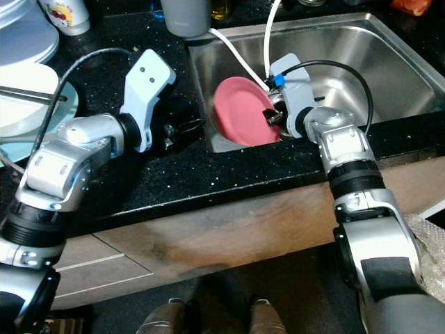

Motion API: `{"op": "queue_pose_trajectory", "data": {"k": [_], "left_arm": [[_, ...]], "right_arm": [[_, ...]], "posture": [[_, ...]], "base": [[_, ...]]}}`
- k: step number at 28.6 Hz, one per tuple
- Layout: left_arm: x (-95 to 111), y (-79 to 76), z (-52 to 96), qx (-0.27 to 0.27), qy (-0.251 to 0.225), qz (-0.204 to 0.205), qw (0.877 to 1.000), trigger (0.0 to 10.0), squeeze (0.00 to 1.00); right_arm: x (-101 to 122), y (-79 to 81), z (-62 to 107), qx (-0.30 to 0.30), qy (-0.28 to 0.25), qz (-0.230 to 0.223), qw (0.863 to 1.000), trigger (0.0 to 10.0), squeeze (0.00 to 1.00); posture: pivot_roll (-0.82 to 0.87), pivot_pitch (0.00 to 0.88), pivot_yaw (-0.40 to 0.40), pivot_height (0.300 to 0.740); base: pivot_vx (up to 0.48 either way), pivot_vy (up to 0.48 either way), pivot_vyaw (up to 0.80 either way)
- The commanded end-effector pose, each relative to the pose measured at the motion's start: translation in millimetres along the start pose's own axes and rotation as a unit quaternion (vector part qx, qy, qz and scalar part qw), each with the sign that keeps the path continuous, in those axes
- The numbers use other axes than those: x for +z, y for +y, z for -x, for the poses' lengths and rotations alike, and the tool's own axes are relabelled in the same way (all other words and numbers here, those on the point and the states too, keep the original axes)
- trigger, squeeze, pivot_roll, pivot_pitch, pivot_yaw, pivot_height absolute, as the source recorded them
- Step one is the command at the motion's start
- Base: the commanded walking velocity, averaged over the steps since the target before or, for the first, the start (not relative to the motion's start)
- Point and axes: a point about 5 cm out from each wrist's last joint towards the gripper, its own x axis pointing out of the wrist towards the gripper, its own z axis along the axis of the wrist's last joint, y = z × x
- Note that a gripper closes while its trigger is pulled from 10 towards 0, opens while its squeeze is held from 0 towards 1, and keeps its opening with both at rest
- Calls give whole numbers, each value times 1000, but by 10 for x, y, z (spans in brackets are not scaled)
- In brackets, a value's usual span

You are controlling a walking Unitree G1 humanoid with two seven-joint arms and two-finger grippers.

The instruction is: Kitchen organization

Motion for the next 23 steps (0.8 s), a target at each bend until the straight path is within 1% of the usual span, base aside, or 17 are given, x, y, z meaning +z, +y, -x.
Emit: {"op": "queue_pose_trajectory", "data": {"k": [1, 2, 3, 4, 6, 10, 12, 14, 15, 16, 18, 19, 20, 21, 22, 23], "left_arm": [[-25, 4, 8, -2, 7, -7, 1000, 10000, 0], [-23, 6, 9, -1, 7, -8, 1000, 10000, 0], [-23, 6, 9, -1, 7, -8, 1000, 10000, 0], [-16, 17, 12, 4, 4, -8, 1000, 10000, 0], [-5, 47, 18, 16, 1, -8, 1000, 10000, 0], [47, 140, 67, 41, -13, 20, 999, 10000, 0], [63, 179, 92, 52, -15, 28, 998, 10000, 0], [71, 193, 100, 55, -18, 29, 998, 10000, 0], [84, 240, 129, 68, -22, 44, 996, 10000, 0], [92, 255, 139, 72, -24, 49, 996, 10000, 0], [148, 303, 178, 88, -41, 57, 994, 10000, 0], [148, 303, 178, 88, -41, 57, 994, 10000, 0], [158, 312, 186, 93, -45, 62, 993, 10000, 0], [174, 322, 195, 98, -49, 73, 991, 10000, 0], [180, 323, 198, 99, -51, 76, 991, 10000, 0], [180, 323, 198, 99, -51, 76, 991, 10000, 0]], "right_arm": [[-38, -5, 4, -7, 13, 3, 1000, 10000, 702], [-34, -12, 5, -10, 12, 2, 1000, 10000, 369], [-34, -12, 5, -10, 12, 2, 1000, 10000, 369], [-21, -26, 7, -17, 9, 2, 1000, 10000, 0], [27, -69, 19, -36, -2, 2, 999, 10000, 0], [221, -198, 87, -86, -53, 9, 995, 10000, 0], [292, -239, 118, -101, -71, 14, 992, 10000, 0], [316, -252, 129, -106, -78, 15, 991, 10000, 0], [388, -284, 161, -117, -95, 15, 988, 10000, 0], [419, -297, 175, -121, -102, 15, 987, 10000, 0], [562, -338, 235, -133, -142, 10, 981, 10000, 0], [562, -338, 235, -133, -142, 10, 981, 10000, 0], [601, -339, 249, -134, -155, 7, 979, 10000, 0], [678, -315, 276, -127, -188, -4, 974, 10000, 0], [704, -304, 287, -124, -200, -10, 972, 10000, 0], [704, -304, 287, -124, -200, -10, 972, 10000, 0]], "posture": [[38, 173, 37, 740], [38, 173, 37, 740], [38, 173, 37, 740], [39, 171, 37, 740], [39, 171, 37, 740], [35, 167, 40, 740], [35, 167, 40, 740], [35, 167, 40, 740], [34, 162, 39, 740], [34, 162, 39, 740], [34, 162, 39, 740], [34, 162, 39, 740], [33, 156, 37, 740], [32, 152, 35, 740], [32, 152, 35, 740], [32, 152, 35, 740]], "base": [[0, 0, 0], [0, 0, 0], [0, 0, 0], [0, 0, 0], [0, 0, 0], [0, 0, 0], [0, 0, 0], [0, 0, 0], [0, 0, 0], [0, 0, 0], [0, 0, 0], [0, 0, 0], [0, 0, 0], [0, 0, 0], [0, 0, 0], [0, 0, 0]]}}
